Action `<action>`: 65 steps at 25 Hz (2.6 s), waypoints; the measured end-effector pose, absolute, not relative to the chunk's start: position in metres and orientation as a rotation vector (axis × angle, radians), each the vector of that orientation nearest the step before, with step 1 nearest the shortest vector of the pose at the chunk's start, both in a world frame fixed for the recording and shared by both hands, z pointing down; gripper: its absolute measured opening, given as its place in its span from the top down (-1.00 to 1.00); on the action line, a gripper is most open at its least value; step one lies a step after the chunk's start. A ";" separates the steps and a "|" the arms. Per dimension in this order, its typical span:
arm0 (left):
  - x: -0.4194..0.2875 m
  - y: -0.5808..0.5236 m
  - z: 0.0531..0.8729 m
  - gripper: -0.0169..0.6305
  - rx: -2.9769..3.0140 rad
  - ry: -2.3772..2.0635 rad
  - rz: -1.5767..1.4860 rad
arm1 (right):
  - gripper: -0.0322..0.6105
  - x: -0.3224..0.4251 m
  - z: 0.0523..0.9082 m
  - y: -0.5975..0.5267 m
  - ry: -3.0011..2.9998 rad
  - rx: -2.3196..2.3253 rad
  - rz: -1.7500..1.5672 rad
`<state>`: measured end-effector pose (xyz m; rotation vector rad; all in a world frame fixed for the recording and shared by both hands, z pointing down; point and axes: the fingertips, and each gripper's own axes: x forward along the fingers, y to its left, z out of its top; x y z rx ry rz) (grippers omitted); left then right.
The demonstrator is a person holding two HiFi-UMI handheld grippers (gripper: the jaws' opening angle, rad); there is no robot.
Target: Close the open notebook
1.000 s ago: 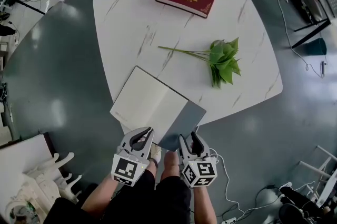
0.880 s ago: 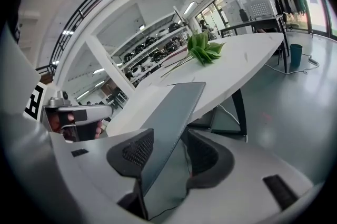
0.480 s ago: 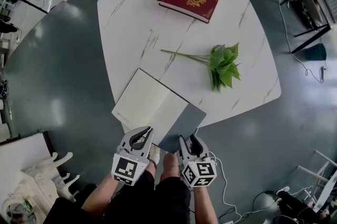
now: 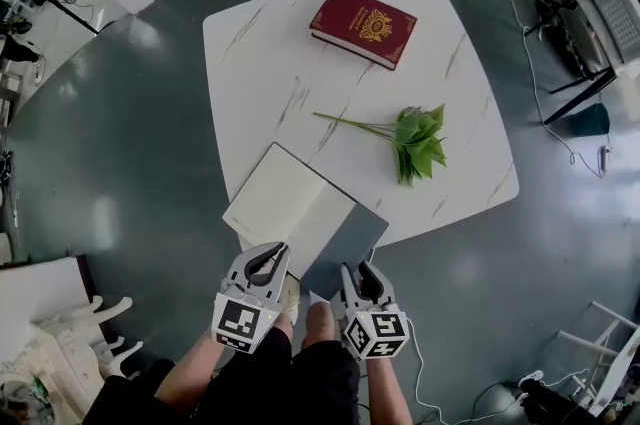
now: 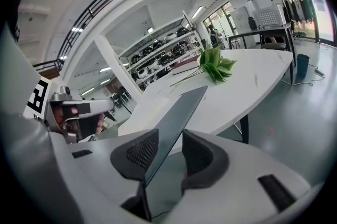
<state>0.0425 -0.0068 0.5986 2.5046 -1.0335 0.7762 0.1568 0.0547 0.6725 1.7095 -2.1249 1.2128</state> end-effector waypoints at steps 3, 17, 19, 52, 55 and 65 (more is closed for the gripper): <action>0.040 -0.009 0.583 0.84 2.520 -1.060 0.759 | 0.42 0.153 0.658 0.053 -2.154 1.700 1.197; 0.021 -0.010 0.525 0.84 2.549 -1.202 0.672 | 0.51 0.135 0.608 0.043 -2.268 1.625 1.084; 0.018 -0.011 0.518 0.84 2.552 -1.222 0.661 | 0.52 0.130 0.602 0.040 -2.286 1.611 1.069; -0.095 -0.062 0.467 0.84 2.587 -1.260 0.568 | 0.71 0.027 0.547 -0.040 -2.296 1.715 1.021; -0.105 -0.073 0.469 0.84 2.603 -1.230 0.572 | 0.71 0.016 0.549 -0.050 -2.279 1.741 1.026; -0.140 -0.107 0.491 0.84 2.596 -1.159 0.588 | 0.71 -0.021 0.568 -0.085 -2.210 1.793 1.047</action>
